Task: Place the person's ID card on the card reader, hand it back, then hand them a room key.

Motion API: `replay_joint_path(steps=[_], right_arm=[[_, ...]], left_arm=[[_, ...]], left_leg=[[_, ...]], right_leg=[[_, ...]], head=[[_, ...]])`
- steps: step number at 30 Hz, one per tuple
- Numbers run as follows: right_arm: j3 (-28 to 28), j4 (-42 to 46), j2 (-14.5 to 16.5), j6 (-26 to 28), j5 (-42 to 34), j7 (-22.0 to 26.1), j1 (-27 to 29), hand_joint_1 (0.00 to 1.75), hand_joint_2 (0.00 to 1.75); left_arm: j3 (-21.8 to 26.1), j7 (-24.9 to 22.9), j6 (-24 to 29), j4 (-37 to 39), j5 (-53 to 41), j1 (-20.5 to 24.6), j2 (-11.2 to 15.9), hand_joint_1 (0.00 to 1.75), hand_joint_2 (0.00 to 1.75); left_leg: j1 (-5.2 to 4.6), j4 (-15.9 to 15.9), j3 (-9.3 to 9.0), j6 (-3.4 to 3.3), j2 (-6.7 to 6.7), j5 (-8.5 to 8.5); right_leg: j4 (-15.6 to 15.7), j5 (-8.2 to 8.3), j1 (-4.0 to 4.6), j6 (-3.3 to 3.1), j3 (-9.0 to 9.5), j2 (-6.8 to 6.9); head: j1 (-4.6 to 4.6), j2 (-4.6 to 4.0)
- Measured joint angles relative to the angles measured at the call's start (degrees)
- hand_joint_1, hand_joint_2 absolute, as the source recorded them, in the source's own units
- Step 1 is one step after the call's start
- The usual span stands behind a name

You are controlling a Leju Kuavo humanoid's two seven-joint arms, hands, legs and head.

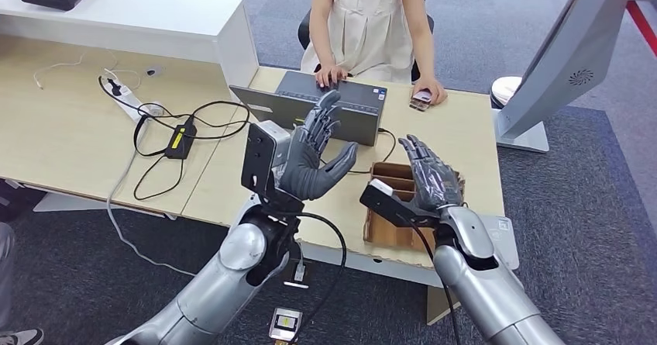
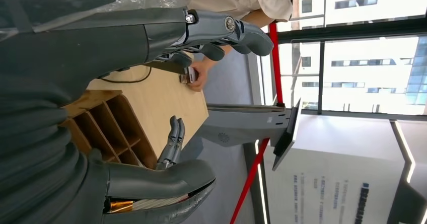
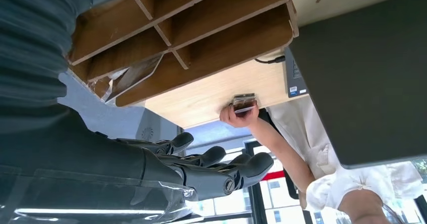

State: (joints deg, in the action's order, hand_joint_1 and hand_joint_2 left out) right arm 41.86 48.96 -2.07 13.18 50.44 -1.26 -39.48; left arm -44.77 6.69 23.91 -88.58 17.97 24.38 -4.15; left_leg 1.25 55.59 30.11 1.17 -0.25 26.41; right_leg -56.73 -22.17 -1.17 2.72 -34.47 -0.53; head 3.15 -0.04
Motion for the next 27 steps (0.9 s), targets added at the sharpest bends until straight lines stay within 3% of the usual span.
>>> replay_joint_path(steps=[9, 27], right_arm=[[0.29, -3.82, -0.67, 3.25, -4.82, -1.17, -0.99, 0.0, 1.75], [-3.51, -4.2, -7.74, 6.39, -7.8, -3.95, -1.92, 0.0, 1.75]], left_arm=[[-0.85, -0.42, 1.21, 0.73, 0.04, -0.28, 0.04, 0.0, 1.75], [-0.89, -1.19, -0.71, 0.89, -1.16, -2.42, 0.81, 0.0, 1.75]], left_leg=[[-0.01, 0.01, 0.0, 0.0, 0.0, 0.0], [-0.01, 0.01, -0.02, 0.0, 0.01, 0.0]], right_leg=[[0.0, 0.0, -0.01, 0.0, 0.0, 0.0], [0.01, 0.01, -0.01, 0.0, 0.0, -0.01]], head=[[0.0, 0.0], [0.01, 0.0]])
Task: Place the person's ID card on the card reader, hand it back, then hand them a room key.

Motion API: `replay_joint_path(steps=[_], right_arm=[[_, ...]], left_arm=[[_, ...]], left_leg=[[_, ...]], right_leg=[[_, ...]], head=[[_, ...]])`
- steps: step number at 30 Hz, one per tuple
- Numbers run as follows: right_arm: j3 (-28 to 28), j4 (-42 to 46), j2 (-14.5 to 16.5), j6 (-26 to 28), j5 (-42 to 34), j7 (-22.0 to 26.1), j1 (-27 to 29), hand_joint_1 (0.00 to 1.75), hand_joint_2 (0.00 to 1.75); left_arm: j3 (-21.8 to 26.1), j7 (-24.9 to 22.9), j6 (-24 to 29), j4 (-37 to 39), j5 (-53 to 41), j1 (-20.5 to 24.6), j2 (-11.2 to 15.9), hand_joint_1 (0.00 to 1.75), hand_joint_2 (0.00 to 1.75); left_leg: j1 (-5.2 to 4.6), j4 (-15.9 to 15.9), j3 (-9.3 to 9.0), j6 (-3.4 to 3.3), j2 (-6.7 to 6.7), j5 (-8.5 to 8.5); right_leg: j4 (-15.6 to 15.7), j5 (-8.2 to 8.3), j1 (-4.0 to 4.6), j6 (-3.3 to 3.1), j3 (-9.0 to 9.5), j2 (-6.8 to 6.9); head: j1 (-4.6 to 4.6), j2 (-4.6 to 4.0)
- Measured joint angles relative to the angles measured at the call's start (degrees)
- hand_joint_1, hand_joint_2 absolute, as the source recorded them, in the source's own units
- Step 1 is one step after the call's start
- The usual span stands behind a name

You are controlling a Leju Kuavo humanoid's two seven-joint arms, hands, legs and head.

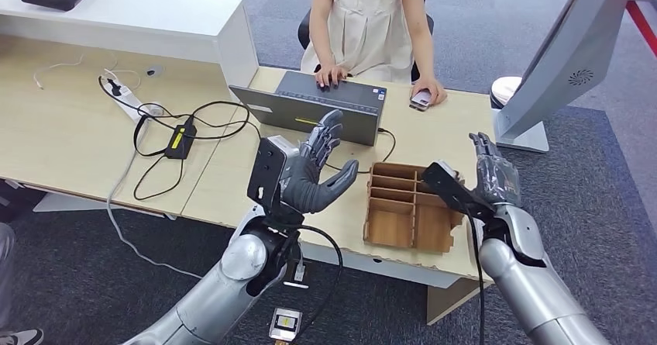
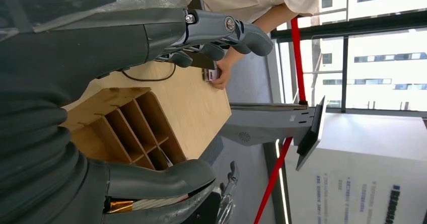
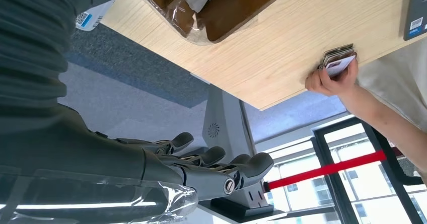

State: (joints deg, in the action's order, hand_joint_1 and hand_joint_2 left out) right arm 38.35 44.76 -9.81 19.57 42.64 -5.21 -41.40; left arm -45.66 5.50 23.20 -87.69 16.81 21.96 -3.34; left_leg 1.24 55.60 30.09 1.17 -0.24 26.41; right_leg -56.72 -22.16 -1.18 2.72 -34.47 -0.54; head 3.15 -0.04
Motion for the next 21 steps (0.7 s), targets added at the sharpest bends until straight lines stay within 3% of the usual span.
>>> replay_joint_path(steps=[21], right_arm=[[0.21, 1.91, 0.0, -3.34, 1.99, 1.23, 2.21, 0.0, 1.75]], left_arm=[[-0.17, -0.01, -1.27, 0.48, 0.2, 0.07, -0.02, 0.0, 1.75]], left_leg=[[0.0, 0.0, 0.01, 0.0, 0.0, 0.0]], right_leg=[[0.0, 0.0, 0.0, 0.0, 0.01, 0.0]], head=[[-0.01, 0.0]])
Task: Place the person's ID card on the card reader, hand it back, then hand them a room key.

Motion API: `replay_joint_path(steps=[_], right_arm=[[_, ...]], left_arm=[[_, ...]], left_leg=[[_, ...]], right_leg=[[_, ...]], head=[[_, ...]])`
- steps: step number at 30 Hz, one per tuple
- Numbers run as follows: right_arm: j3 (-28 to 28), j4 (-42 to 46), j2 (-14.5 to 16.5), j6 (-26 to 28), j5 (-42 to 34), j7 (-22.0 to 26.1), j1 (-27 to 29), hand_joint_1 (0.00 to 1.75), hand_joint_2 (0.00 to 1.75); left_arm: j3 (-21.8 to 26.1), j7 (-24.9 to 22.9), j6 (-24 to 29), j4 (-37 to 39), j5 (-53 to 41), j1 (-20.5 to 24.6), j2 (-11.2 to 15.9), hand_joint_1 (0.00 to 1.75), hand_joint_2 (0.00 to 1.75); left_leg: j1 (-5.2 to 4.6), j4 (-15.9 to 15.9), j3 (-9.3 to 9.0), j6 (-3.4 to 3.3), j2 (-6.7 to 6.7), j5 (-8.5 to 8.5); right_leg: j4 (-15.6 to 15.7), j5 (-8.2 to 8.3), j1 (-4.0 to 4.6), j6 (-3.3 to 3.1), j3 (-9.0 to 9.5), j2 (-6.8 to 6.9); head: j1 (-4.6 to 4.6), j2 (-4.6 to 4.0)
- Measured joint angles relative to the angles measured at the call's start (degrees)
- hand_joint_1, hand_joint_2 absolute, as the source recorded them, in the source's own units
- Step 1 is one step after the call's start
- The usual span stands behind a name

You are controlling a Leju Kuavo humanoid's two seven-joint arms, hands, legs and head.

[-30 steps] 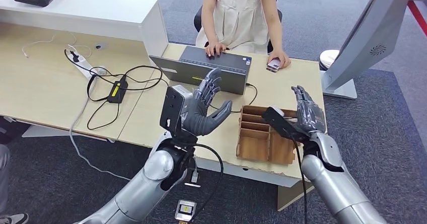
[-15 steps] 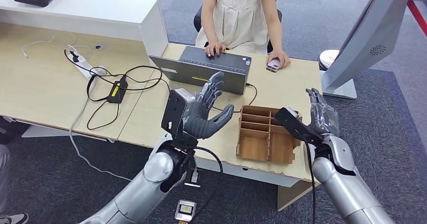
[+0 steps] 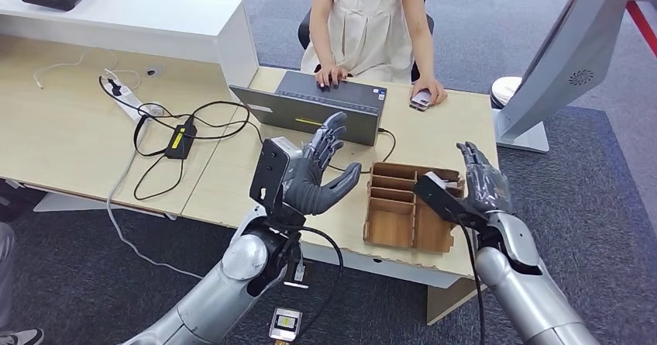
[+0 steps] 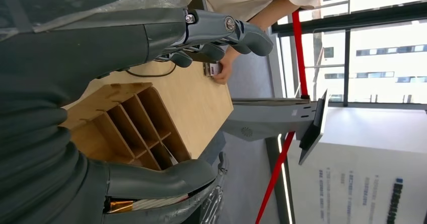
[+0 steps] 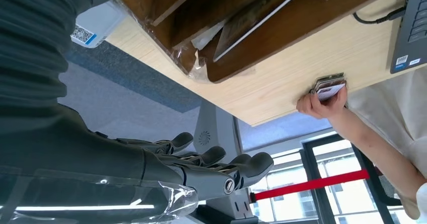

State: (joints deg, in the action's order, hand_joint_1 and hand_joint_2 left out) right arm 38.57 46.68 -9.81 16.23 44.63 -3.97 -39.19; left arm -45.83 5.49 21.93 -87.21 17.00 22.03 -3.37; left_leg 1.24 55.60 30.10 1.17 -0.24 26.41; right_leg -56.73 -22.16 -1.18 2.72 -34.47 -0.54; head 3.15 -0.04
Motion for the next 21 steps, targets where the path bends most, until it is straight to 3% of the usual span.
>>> replay_joint_path(steps=[21], right_arm=[[0.6, -0.07, 1.97, -1.2, 0.66, 0.24, 0.48, 0.0, 1.75]], left_arm=[[-0.04, 0.33, -0.8, 1.13, -0.13, 0.05, -0.31, 0.0, 1.75]], left_leg=[[0.0, 0.0, 0.0, 0.0, 0.0, 0.0]], right_leg=[[0.0, 0.0, 0.0, 0.0, -0.01, 0.0]], head=[[0.0, 0.0]])
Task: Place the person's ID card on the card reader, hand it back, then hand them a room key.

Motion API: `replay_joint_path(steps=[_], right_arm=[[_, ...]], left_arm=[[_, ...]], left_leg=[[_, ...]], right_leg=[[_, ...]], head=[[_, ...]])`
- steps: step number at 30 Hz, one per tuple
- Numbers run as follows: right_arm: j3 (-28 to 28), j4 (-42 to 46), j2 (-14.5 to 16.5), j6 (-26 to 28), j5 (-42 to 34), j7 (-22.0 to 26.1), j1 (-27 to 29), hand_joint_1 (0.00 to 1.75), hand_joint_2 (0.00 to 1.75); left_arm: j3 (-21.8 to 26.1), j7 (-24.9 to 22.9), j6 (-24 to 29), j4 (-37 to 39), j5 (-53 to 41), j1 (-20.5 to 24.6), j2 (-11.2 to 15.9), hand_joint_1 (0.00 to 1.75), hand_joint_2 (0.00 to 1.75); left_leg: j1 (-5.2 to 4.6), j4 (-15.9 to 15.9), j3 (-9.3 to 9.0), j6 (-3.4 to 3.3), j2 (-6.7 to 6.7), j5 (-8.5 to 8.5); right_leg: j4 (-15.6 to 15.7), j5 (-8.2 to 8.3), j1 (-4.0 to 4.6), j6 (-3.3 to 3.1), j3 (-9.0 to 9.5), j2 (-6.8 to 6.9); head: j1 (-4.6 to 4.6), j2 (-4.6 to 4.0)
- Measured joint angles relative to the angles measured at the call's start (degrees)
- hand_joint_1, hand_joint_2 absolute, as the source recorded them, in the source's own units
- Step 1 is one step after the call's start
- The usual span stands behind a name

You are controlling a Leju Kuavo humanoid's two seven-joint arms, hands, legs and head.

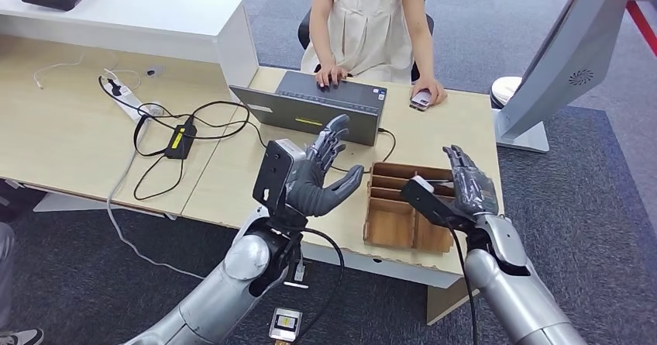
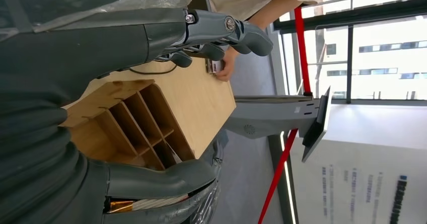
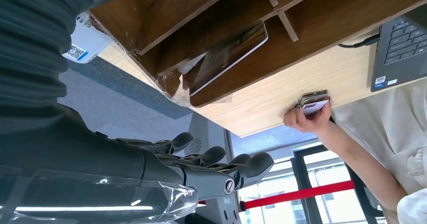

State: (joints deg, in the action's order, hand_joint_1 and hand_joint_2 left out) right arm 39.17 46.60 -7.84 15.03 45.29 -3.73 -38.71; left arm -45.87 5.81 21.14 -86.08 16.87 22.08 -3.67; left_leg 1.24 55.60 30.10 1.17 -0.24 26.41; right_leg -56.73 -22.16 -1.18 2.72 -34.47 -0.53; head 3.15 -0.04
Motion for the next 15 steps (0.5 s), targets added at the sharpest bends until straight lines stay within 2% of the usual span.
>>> replay_joint_path(steps=[10, 12, 14, 15], right_arm=[[0.38, 0.02, 0.19, -0.33, 0.2, -0.01, 0.02, 0.0, 1.75], [0.48, 0.02, 0.19, -0.36, 0.27, -0.01, 0.03, 0.16, 1.75], [0.61, 0.02, 0.19, -0.37, 0.31, -0.02, 0.05, 0.99, 1.75], [0.66, 0.02, 0.19, -0.37, 0.31, -0.03, 0.06, 1.34, 1.75]], left_arm=[[-0.01, 0.0, -0.26, 0.14, 0.0, 0.01, 0.0, 0.0, 1.75], [-0.01, 0.0, -0.29, 0.14, 0.0, 0.01, 0.0, 0.0, 1.75], [-0.01, 0.0, -0.33, 0.15, 0.0, 0.01, 0.0, 0.0, 1.75], [-0.01, 0.0, -0.34, 0.16, 0.0, 0.01, 0.0, 0.0, 1.75]], left_leg=[[0.0, 0.0, 0.0, 0.0, 0.0, 0.0], [0.0, 0.0, 0.0, 0.0, 0.0, 0.0], [0.0, 0.0, 0.0, 0.0, 0.0, 0.0], [0.0, 0.0, 0.0, 0.0, 0.0, 0.0]], right_leg=[[0.0, 0.0, 0.0, 0.0, 0.0, 0.0], [0.0, 0.0, 0.0, 0.0, 0.0, 0.0], [0.0, 0.0, 0.0, 0.0, 0.0, 0.0], [0.0, 0.0, 0.0, 0.0, 0.0, 0.0]], head=[[0.0, 0.0], [0.0, 0.0], [0.0, 0.0], [0.0, 0.0]])
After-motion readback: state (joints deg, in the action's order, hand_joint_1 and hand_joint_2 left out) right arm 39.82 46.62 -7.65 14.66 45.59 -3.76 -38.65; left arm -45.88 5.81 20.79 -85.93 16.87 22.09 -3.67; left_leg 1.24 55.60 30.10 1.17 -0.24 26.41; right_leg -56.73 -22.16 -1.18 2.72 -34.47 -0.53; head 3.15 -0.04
